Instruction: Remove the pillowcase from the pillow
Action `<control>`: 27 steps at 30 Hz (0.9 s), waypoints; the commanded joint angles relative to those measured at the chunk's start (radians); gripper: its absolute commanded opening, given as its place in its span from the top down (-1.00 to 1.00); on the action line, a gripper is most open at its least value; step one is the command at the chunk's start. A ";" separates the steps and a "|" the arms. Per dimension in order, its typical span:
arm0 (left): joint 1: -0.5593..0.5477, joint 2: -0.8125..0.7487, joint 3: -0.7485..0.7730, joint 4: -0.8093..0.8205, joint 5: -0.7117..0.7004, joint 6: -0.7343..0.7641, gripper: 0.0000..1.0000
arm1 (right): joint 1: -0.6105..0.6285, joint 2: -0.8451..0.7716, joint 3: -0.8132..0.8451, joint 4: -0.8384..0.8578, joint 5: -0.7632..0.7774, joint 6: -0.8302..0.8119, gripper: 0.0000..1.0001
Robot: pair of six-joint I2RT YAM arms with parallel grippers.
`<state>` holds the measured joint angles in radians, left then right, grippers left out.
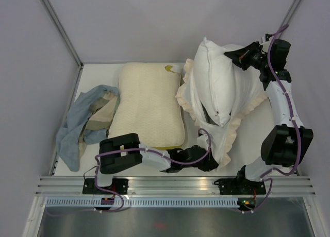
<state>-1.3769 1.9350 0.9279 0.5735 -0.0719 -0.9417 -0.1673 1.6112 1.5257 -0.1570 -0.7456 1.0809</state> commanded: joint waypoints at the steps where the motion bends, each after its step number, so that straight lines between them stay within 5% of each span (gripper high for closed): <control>1: -0.068 0.039 -0.017 -0.193 0.196 0.037 0.95 | -0.025 -0.094 -0.013 0.178 0.167 -0.047 0.99; 5: -0.068 -0.051 -0.014 -0.231 0.134 0.125 0.71 | 0.047 -0.174 -0.117 0.105 0.195 -0.183 0.99; 12: -0.071 -0.350 0.020 -0.500 -0.051 0.253 -0.28 | 0.256 -0.287 -0.338 0.051 0.302 -0.363 1.00; 16: -0.073 -0.511 0.014 -0.647 -0.170 0.261 -0.48 | 0.278 -0.307 -0.403 0.031 0.287 -0.421 0.99; 18: -0.073 -0.563 0.015 -0.731 -0.258 0.254 -0.57 | 0.291 -0.307 -0.401 0.016 0.263 -0.450 0.62; 19: -0.070 -0.603 0.020 -0.759 -0.287 0.247 -0.62 | 0.296 -0.309 -0.397 -0.018 0.255 -0.484 -0.03; 21: -0.068 -0.639 0.035 -0.854 -0.368 0.212 -0.78 | 0.307 -0.329 -0.375 -0.091 0.276 -0.530 -0.49; 27: -0.063 -0.627 0.042 -0.859 -0.315 0.153 -0.99 | 0.313 -0.457 -0.322 -0.309 0.561 -0.596 -0.71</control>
<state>-1.4422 1.2926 0.9443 -0.2298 -0.3733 -0.7506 0.1440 1.2446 1.1255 -0.3408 -0.3786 0.5694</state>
